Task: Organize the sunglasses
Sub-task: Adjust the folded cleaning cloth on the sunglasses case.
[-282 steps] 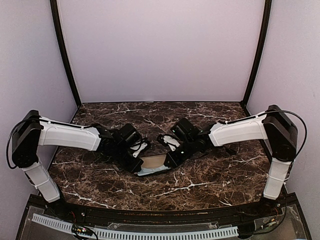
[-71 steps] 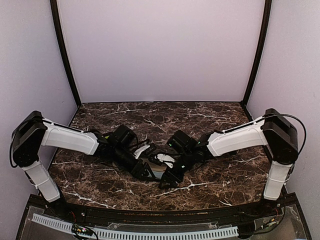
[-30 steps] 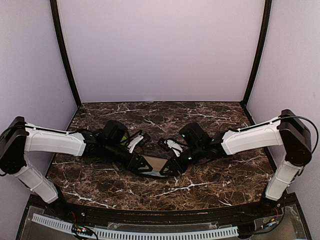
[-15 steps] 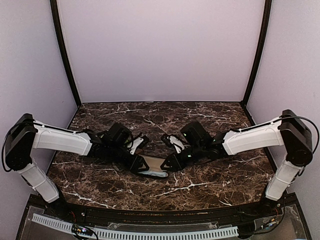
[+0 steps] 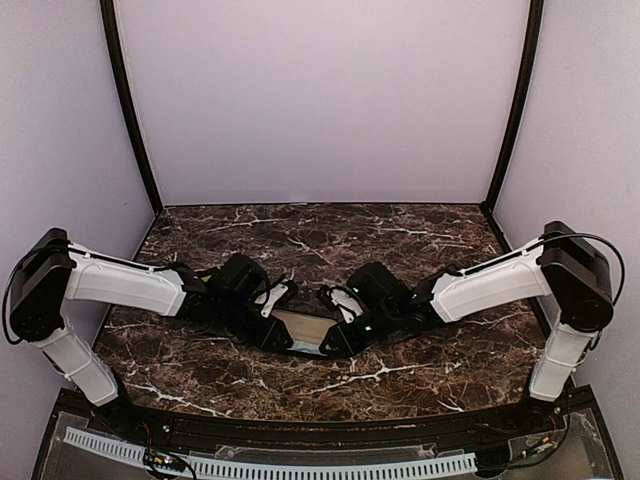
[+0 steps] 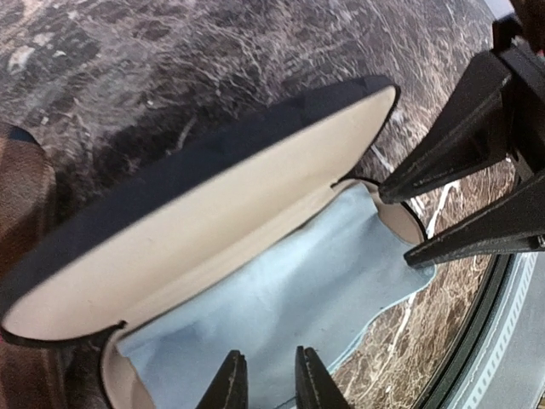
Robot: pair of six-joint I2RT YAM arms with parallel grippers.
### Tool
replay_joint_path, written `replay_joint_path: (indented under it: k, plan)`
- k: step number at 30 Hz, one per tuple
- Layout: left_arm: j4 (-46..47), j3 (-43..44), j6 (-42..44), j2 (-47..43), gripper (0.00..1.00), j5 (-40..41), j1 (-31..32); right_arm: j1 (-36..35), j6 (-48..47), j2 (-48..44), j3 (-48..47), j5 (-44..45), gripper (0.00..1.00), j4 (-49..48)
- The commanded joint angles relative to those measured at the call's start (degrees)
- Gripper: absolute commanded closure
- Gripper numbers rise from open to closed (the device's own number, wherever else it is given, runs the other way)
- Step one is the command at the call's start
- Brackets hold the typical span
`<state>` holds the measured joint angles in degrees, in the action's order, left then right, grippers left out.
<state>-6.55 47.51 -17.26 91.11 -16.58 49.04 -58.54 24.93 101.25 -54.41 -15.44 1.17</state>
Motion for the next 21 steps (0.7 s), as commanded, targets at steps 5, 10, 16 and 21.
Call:
replay_joint_path:
  k: [5,10,16,21]
  plan:
    - [-0.2,-3.2,-4.2,-0.4,0.79,4.0,5.3,-2.2,0.3,-0.4,-1.2,5.0,0.69,1.4]
    - [1.2,-4.4,-6.3,0.1,0.79,5.1,7.1,-2.7,-0.4,-0.8,-0.4,7.2,0.69,2.3]
    - [3.4,-5.4,-7.7,1.2,0.79,5.2,8.1,-3.1,-0.9,-3.1,0.4,10.6,0.69,0.8]
    - [3.6,-5.3,-7.9,1.8,0.79,5.3,8.4,-4.0,-1.6,-3.9,1.8,14.6,0.7,-2.4]
